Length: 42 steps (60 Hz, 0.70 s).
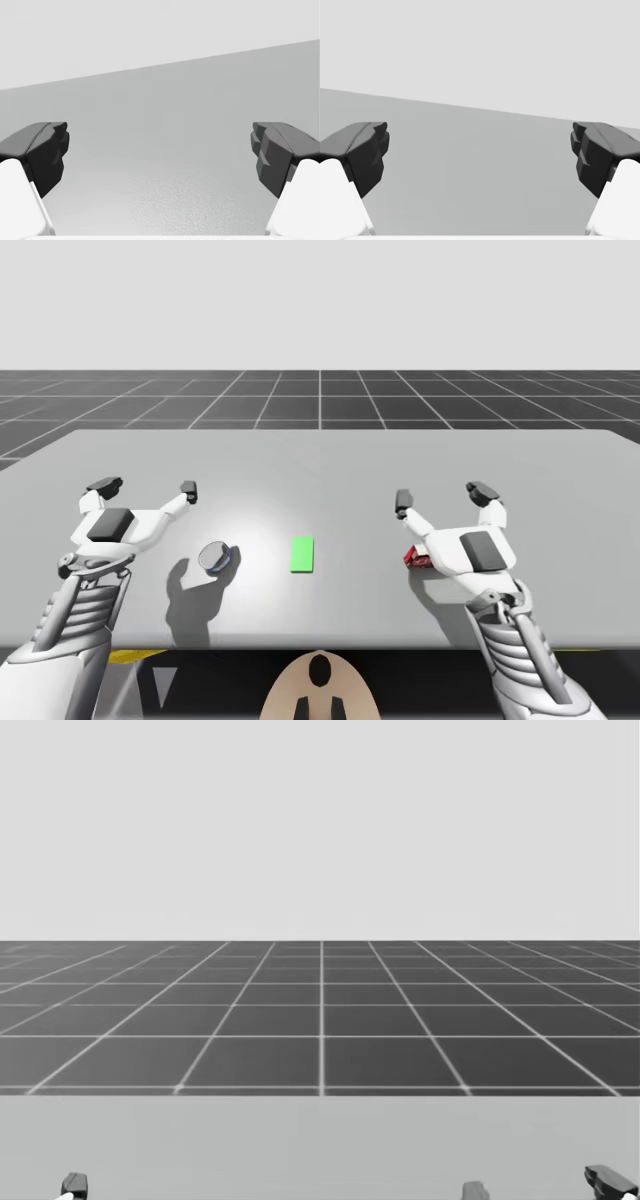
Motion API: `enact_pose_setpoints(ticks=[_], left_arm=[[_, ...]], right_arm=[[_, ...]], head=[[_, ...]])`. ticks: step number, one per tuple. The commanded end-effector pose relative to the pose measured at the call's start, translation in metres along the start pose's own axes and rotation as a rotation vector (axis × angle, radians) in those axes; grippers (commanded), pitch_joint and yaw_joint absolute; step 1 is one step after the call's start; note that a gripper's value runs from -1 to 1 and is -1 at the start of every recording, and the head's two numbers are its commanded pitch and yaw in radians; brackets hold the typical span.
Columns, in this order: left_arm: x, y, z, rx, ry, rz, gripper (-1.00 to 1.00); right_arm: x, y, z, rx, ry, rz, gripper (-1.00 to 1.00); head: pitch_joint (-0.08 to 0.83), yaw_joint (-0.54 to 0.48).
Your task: Look at the card. If it is red, pick the object on the left. If it is green, pick the object on the right.
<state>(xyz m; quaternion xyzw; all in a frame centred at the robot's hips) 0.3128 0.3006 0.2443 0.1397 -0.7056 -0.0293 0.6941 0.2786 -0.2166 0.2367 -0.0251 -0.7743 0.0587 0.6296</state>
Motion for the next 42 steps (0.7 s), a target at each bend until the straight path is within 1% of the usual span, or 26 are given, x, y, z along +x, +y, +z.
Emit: enact_pose_setpoints(ticks=[1,6,7,10,14,22,24,25,28,29,31,32,39,40,42], left_arm=[[-0.0003,0.0002,-0.0002,0.002,-0.001,0.000,-1.00],[-0.0004,0.0002,-0.0002,0.002,-0.001,0.001,-1.00],[-0.0004,0.0001,-0.0002,0.001,-0.002,0.000,-1.00],[-0.0005,-0.0001,-0.0001,0.001,-0.002,0.000,-1.00],[-0.0007,-0.0003,-0.0003,0.000,-0.002,-0.001,-1.00],[-0.0016,-0.0011,-0.0008,-0.001,0.000,-0.005,-1.00],[-0.0017,-0.0011,-0.0008,-0.001,0.001,-0.006,-1.00],[-0.0021,-0.0011,-0.0011,-0.002,0.001,-0.007,-1.00],[-0.0024,-0.0011,-0.0015,-0.002,0.001,-0.009,-1.00],[-0.0026,-0.0010,-0.0017,-0.002,0.001,-0.010,-1.00],[-0.0027,-0.0010,-0.0019,-0.002,0.001,-0.010,-1.00],[-0.0029,-0.0008,-0.0023,-0.003,0.001,-0.011,-1.00],[-0.0029,-0.0005,-0.0027,-0.004,0.000,-0.012,-1.00],[-0.0027,-0.0004,-0.0028,-0.004,0.000,-0.012,-1.00],[-0.0026,-0.0003,-0.0029,-0.004,0.000,-0.012,-1.00]], right_arm=[[-0.0007,0.0034,0.0019,-0.034,-0.016,-0.033,-1.00],[0.0016,0.0041,0.0011,-0.014,-0.024,-0.017,-1.00],[0.0014,0.0040,0.0004,-0.009,-0.011,-0.008,-1.00],[0.0006,0.0038,-0.0002,-0.005,-0.001,-0.009,-1.00],[0.0000,0.0030,-0.0011,-0.010,0.006,-0.015,-1.00],[-0.0012,0.0023,-0.0017,-0.014,0.006,-0.011,-1.00],[-0.0013,0.0023,-0.0017,-0.013,0.007,-0.011,-1.00],[-0.0018,0.0025,-0.0017,-0.010,0.008,-0.008,-1.00],[-0.0022,0.0025,-0.0018,-0.009,0.008,-0.007,-1.00],[-0.0024,0.0026,-0.0018,-0.007,0.008,-0.007,-1.00],[-0.0026,0.0027,-0.0018,-0.005,0.009,-0.004,-1.00],[-0.0029,0.0027,-0.0020,-0.004,0.009,-0.005,-1.00],[-0.0033,0.0028,-0.0021,0.001,0.011,-0.001,-1.00],[-0.0035,0.0027,-0.0022,0.002,0.011,0.000,-1.00],[-0.0036,0.0027,-0.0023,0.002,0.011,0.000,-1.00]], head=[[0.020,0.00],[0.039,0.00],[0.055,0.00],[0.078,0.00],[0.129,0.00],[0.242,0.01],[0.252,0.01],[0.290,0.02],[0.320,0.02],[0.350,0.02],[0.369,0.02],[0.396,0.03],[0.460,0.04],[0.486,0.04],[0.503,0.04]])
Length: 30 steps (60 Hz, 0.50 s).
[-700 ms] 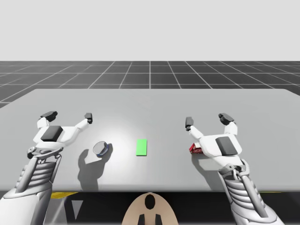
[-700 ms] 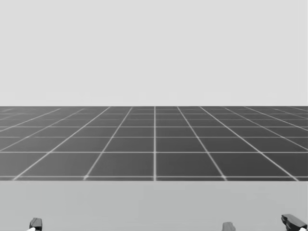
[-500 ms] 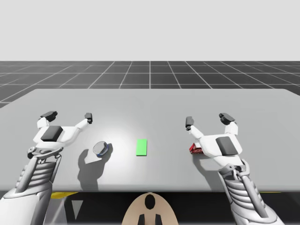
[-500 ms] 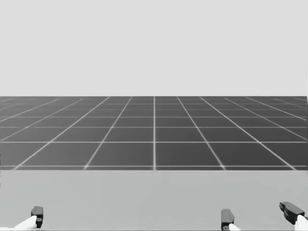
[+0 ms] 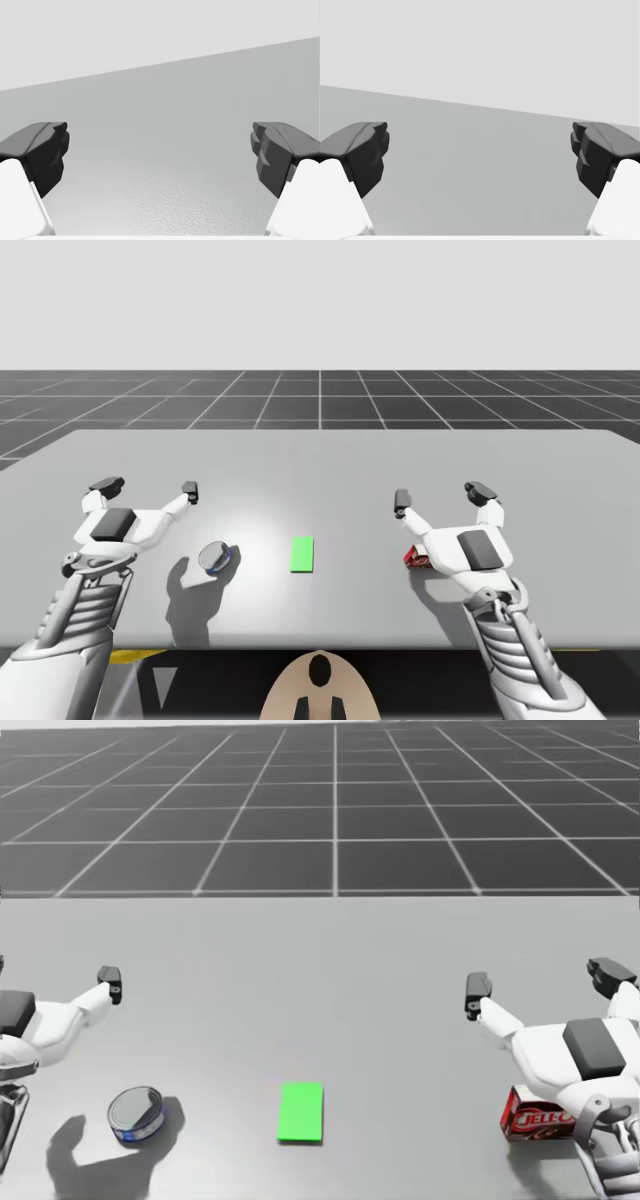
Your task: Look at the card. If it is red, pick the object on the left. If it is green, pick the object on the right.
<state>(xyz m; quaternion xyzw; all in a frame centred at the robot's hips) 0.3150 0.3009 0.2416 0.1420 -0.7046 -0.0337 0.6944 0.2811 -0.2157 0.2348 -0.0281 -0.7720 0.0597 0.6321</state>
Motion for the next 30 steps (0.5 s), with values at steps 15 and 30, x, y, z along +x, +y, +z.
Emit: enact_pose_setpoints(ticks=[15,30], left_arm=[[-0.0003,-0.0005,-0.0011,-0.002,0.002,-0.008,-1.00],[-0.0010,-0.0009,-0.0015,-0.003,0.007,-0.010,-1.00]], right_arm=[[0.0018,0.0026,0.0013,0.014,0.004,-0.016,-1.00],[0.0027,0.0051,0.0026,0.023,0.005,-0.017,-1.00]], head=[[0.662,0.07],[0.739,0.08]])
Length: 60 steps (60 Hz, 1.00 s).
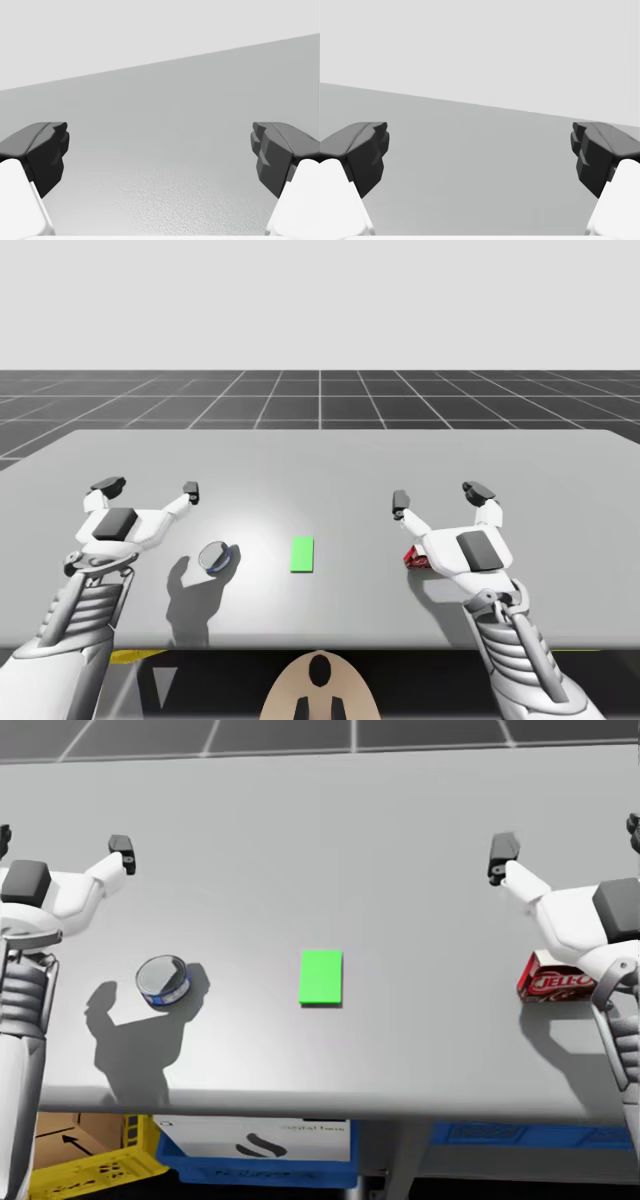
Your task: Look at the card. If it is red, pick the object on the left. If it is green, pick the object on the right.
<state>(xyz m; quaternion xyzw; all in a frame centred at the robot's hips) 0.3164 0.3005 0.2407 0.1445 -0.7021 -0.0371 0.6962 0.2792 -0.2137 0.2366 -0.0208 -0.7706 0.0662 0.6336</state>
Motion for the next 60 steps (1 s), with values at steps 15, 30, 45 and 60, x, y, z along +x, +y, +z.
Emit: enact_pose_setpoints(ticks=[15,30,45,60], left_arm=[[0.0001,0.0002,-0.0004,0.000,0.002,0.000,-1.00],[0.0004,0.0000,0.0001,-0.004,0.001,0.001,-1.00],[0.0015,0.0007,0.0009,-0.002,-0.001,0.005,-1.00],[0.0019,-0.0003,0.0011,-0.003,-0.003,0.007,-1.00]], right_arm=[[0.0009,0.0043,0.0015,0.004,0.004,-0.020,-1.00],[0.0019,0.0044,0.0019,0.004,0.003,-0.022,-1.00],[0.0018,0.0041,0.0014,0.005,0.005,-0.030,-1.00],[0.0012,0.0048,0.0013,0.006,0.007,-0.032,-1.00]], head=[[0.737,0.07],[0.719,-0.02],[0.747,-0.20],[0.777,-0.36]])
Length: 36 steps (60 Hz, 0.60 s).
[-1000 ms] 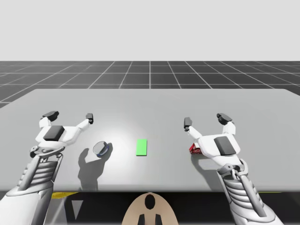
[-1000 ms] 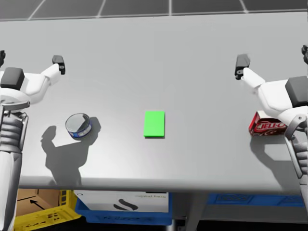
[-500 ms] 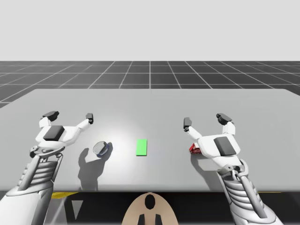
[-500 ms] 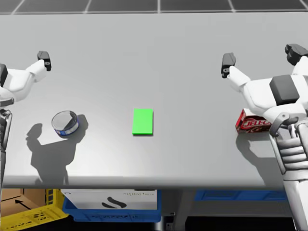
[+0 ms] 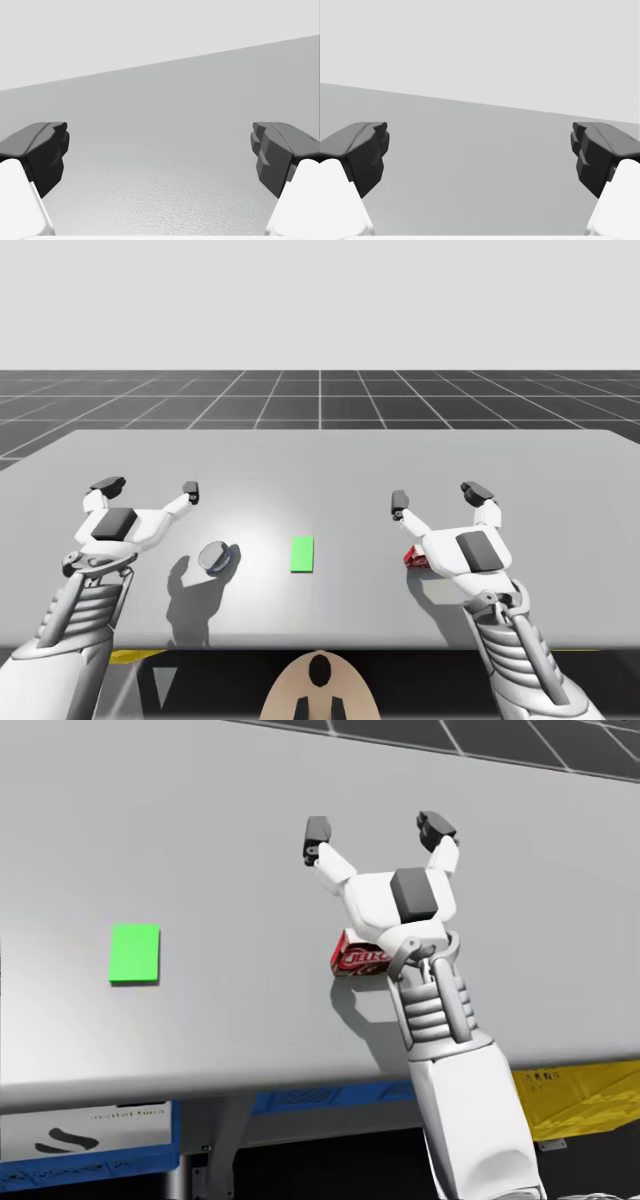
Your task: Look at the card. If it is red, pick the object on the left. If it is green, pick the object on the right.
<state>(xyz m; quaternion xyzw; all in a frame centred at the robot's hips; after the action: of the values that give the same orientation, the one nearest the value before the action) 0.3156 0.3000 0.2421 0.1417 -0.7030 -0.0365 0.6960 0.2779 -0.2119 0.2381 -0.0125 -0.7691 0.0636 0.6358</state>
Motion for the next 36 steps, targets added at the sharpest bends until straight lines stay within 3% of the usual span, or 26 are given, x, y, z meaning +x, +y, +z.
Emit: enact_pose_setpoints(ticks=[1,25,36], left_arm=[[0.000,0.000,0.000,0.000,-0.002,0.002,-1.00],[0.000,0.000,0.001,0.003,-0.003,-0.004,-1.00],[0.001,0.000,0.002,0.007,-0.005,0.004,-1.00]], right_arm=[[-0.001,0.003,0.001,-0.001,0.003,-0.017,-1.00],[0.000,0.007,0.005,0.001,0.007,-0.021,-1.00],[0.010,0.014,0.032,-0.020,0.042,-0.045,-1.00]], head=[[0.778,-0.36],[0.787,-0.40],[0.777,-0.42]])
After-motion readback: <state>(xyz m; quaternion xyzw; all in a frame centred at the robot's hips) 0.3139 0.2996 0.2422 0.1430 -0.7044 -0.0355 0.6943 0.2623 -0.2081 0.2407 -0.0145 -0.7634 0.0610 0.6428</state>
